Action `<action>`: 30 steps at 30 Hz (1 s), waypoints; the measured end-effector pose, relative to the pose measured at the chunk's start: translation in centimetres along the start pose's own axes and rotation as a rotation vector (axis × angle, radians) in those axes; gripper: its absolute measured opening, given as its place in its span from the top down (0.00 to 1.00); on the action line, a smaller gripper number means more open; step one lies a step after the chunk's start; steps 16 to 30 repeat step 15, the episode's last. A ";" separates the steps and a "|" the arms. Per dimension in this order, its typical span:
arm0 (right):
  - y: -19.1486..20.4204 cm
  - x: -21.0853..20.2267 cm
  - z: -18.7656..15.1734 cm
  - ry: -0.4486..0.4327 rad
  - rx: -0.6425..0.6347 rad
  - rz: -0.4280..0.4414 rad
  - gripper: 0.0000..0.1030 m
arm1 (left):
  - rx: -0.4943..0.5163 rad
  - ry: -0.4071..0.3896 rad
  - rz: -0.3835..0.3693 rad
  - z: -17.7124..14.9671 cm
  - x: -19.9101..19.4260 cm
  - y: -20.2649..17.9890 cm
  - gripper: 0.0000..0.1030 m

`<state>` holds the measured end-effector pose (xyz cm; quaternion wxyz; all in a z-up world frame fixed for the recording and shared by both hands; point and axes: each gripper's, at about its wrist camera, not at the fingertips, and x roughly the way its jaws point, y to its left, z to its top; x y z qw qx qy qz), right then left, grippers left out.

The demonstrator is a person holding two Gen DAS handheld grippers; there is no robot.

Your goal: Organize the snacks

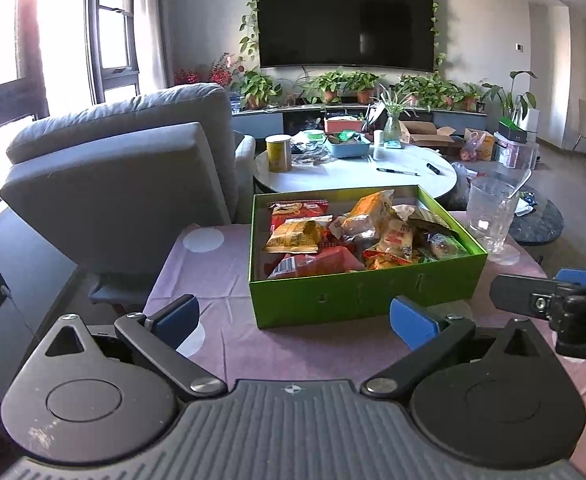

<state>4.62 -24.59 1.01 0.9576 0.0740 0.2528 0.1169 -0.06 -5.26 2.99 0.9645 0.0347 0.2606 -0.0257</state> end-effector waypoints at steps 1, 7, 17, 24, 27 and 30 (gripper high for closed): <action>0.0 0.0 0.0 0.001 -0.001 0.000 0.13 | 0.000 -0.001 0.001 0.0 0.0 0.0 0.01; 0.1 0.1 0.0 0.002 -0.003 0.000 0.13 | 0.001 0.002 0.005 0.0 0.1 0.0 0.01; 0.1 0.2 -0.3 0.005 -0.004 0.001 0.13 | 0.006 0.012 0.002 -0.2 0.2 0.0 0.01; 0.1 0.2 -0.3 0.005 -0.004 0.001 0.13 | 0.006 0.012 0.002 -0.2 0.2 0.0 0.01; 0.1 0.2 -0.3 0.005 -0.004 0.001 0.13 | 0.006 0.012 0.002 -0.2 0.2 0.0 0.01; 0.1 0.2 -0.3 0.005 -0.004 0.001 0.13 | 0.006 0.012 0.002 -0.2 0.2 0.0 0.01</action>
